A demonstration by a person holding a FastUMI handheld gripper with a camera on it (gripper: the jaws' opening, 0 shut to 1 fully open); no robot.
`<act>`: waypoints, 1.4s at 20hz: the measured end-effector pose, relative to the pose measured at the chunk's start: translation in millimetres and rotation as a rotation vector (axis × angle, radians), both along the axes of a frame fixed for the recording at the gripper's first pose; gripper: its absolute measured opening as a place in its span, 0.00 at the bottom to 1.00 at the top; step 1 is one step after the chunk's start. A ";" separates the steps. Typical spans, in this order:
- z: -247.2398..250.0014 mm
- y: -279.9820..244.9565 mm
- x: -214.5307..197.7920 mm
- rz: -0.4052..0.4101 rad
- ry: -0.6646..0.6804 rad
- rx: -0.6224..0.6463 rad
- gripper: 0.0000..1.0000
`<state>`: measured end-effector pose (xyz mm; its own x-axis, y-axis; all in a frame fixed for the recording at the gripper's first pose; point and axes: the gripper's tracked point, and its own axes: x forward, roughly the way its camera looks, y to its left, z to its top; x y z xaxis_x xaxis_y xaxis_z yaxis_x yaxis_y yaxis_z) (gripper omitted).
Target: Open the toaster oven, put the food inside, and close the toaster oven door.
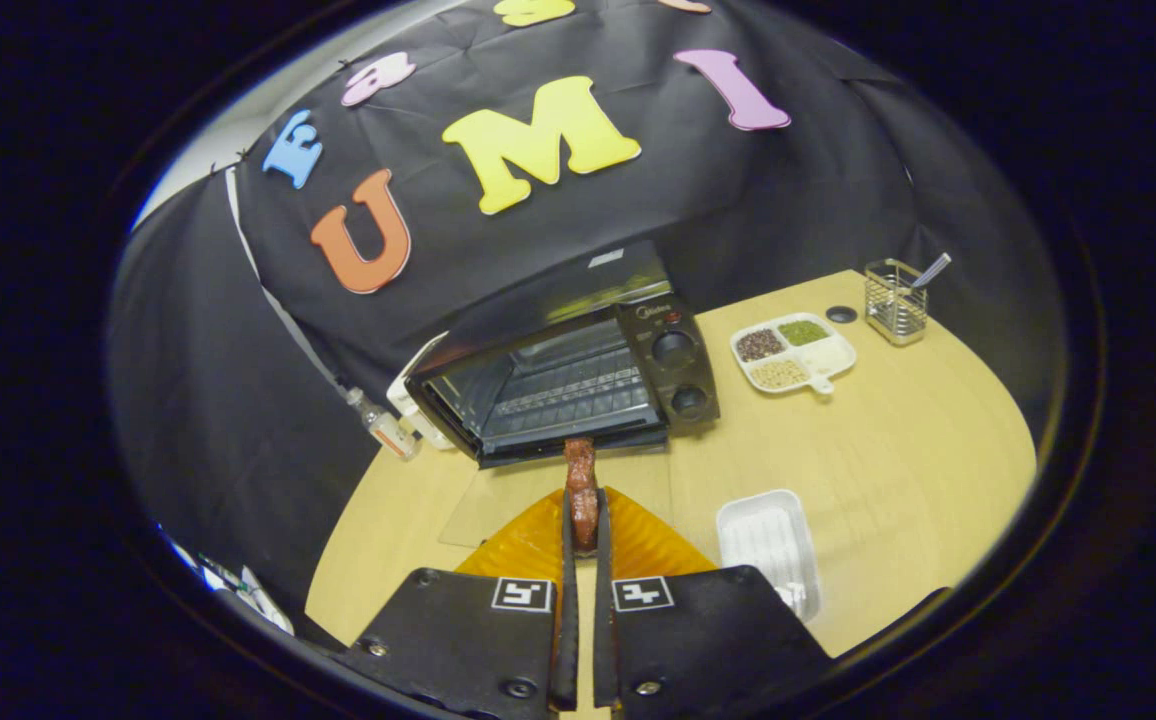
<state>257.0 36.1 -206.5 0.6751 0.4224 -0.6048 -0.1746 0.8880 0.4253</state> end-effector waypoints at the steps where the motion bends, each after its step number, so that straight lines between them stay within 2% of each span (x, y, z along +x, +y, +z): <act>1: -3.3 11.1 8.4 -0.016 -0.009 0.036 0.09; 7: -27.6 56.2 71.8 -0.160 -0.070 0.219 0.09; 12: -52.9 98.7 120.2 -0.252 -0.050 0.454 0.09; 14: -67.5 107.9 140.2 -0.281 -0.041 0.481 0.09; 18: -88.8 109.3 163.8 -0.326 -0.036 0.456 0.10; 22: -92.7 108.5 167.7 -0.319 -0.051 0.435 0.14; 23: -97.1 105.9 168.5 -0.322 -0.048 0.390 0.15; 25: -108.8 96.6 168.6 -0.316 -0.049 0.274 0.21; 28: -114.4 92.4 164.0 -0.290 -0.050 0.134 0.45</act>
<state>420.9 128.5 -320.9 0.8065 0.2819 -0.5197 0.0536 0.8405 0.5392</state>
